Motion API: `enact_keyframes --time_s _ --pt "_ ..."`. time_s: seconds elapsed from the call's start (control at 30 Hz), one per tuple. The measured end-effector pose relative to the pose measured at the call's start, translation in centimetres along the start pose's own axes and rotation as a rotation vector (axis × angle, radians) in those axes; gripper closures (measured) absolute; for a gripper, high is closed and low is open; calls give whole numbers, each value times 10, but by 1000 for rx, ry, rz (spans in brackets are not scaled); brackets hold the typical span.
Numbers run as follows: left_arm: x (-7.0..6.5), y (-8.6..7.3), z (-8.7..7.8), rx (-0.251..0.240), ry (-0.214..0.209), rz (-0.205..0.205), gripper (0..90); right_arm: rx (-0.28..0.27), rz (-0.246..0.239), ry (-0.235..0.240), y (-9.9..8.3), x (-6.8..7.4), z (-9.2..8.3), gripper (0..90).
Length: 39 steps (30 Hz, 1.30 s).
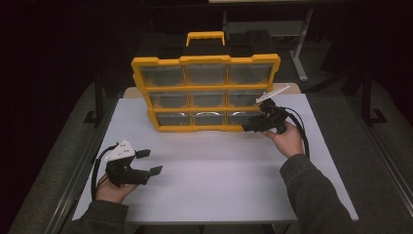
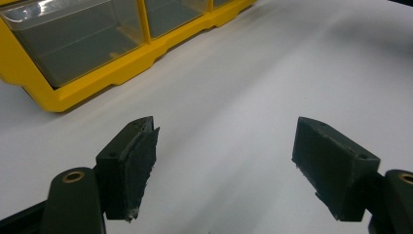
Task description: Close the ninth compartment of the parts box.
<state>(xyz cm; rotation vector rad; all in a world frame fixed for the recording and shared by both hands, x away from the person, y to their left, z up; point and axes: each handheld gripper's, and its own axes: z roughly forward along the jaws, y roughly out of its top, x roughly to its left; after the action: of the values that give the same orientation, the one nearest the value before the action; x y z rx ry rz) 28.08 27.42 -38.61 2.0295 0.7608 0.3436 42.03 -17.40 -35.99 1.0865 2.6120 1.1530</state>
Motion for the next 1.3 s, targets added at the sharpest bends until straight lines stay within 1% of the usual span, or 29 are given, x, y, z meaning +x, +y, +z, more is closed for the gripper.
enact_keyframes --time_s 0.03,0.07,0.13,0.17,0.27,0.57,0.7,0.83,0.87,0.9,0.97,1.0,1.07,1.17,1.2,1.27,1.3 --pt "0 0 0 1 0 0 237 0 17 4 0 2 -1 474" --pt "0 0 0 0 0 0 237 -4 18 6 -1 2 -2 471" --pt "0 0 0 -1 -1 -5 237 -17 10 12 -3 4 -5 463" --pt "0 0 0 -2 -2 -5 237 -15 13 13 -3 5 -6 459" --pt "0 0 0 1 -3 -2 236 -16 3 7 -5 8 -8 450" --pt "1 0 0 3 -5 -2 236 -24 -20 20 -11 16 -11 419" --pt "0 0 0 3 -7 -2 235 -22 -29 18 -15 20 -12 409" --pt "0 -1 0 4 -7 -5 236 -33 -20 31 -19 22 -14 406" --pt "0 0 -1 10 -6 -5 236 -34 -17 31 -20 23 -15 403" --pt "0 -1 -1 3 -5 -9 236 -34 -26 29 -21 23 -16 400" --pt "0 -1 -1 4 -5 -10 236 -38 -32 28 -24 24 -17 397" --pt "1 -1 -1 6 -5 -8 236 -37 -24 30 -25 25 -17 394" --pt "1 -1 -1 7 -5 -7 235 -42 -28 28 -28 25 -18 388" --pt "1 -1 -1 5 -6 -8 234 -46 -13 34 -33 27 -19 376" --pt "1 -1 -1 4 -7 -10 233 -46 -24 31 -35 27 -19 372" --pt "0 -1 -1 -2 -9 -13 233 -47 -14 24 -38 29 -21 359" --pt "0 -1 -1 -4 -10 -11 233 -46 -20 17 -40 30 -22 352"
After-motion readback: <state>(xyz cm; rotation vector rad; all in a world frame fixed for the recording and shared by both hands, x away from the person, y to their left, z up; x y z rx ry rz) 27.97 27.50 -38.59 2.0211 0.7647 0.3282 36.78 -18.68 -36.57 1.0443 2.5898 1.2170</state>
